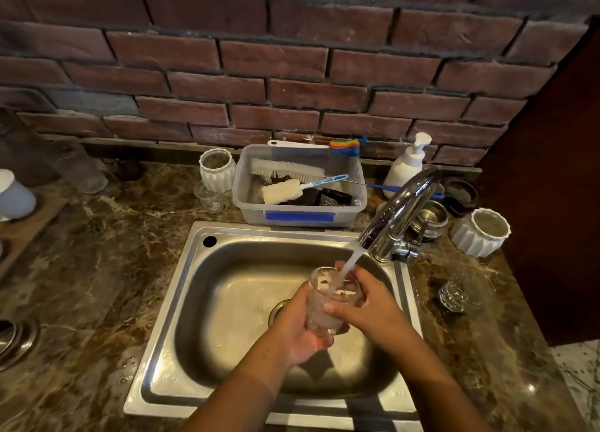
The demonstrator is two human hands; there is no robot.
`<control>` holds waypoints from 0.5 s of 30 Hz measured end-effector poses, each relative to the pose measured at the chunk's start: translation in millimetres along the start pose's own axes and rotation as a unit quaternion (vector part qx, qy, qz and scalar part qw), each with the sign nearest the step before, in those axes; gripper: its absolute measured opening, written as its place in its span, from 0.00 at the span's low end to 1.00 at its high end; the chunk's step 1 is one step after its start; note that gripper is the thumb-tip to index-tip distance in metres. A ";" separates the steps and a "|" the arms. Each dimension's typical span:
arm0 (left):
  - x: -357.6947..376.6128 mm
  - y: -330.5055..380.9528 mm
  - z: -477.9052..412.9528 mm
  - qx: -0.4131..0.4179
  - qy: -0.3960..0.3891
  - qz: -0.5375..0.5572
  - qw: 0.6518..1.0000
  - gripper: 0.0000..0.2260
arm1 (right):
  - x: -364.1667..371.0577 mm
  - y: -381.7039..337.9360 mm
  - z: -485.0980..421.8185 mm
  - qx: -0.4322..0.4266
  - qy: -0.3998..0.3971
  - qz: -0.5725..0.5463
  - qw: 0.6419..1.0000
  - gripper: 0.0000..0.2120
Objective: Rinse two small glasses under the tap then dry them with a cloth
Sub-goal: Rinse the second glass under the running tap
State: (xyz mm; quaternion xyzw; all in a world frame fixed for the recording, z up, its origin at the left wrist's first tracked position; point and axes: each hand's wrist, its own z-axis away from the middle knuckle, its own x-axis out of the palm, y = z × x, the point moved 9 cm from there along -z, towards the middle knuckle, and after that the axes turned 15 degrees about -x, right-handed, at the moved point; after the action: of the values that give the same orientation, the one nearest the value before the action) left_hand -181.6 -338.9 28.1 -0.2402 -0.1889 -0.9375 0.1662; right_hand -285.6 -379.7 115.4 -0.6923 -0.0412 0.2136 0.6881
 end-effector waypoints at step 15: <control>22.7 6.0 23.0 0.025 -0.050 -0.069 0.996 0.34 | 1.7 19.7 1.2 0.070 0.071 -0.222 0.970 0.22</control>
State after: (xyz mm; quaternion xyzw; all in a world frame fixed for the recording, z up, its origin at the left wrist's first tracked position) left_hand -189.1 -339.3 60.1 -0.2694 -0.2362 -0.9286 0.0968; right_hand -289.2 -379.0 95.9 -0.6290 -0.1302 0.0083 0.7664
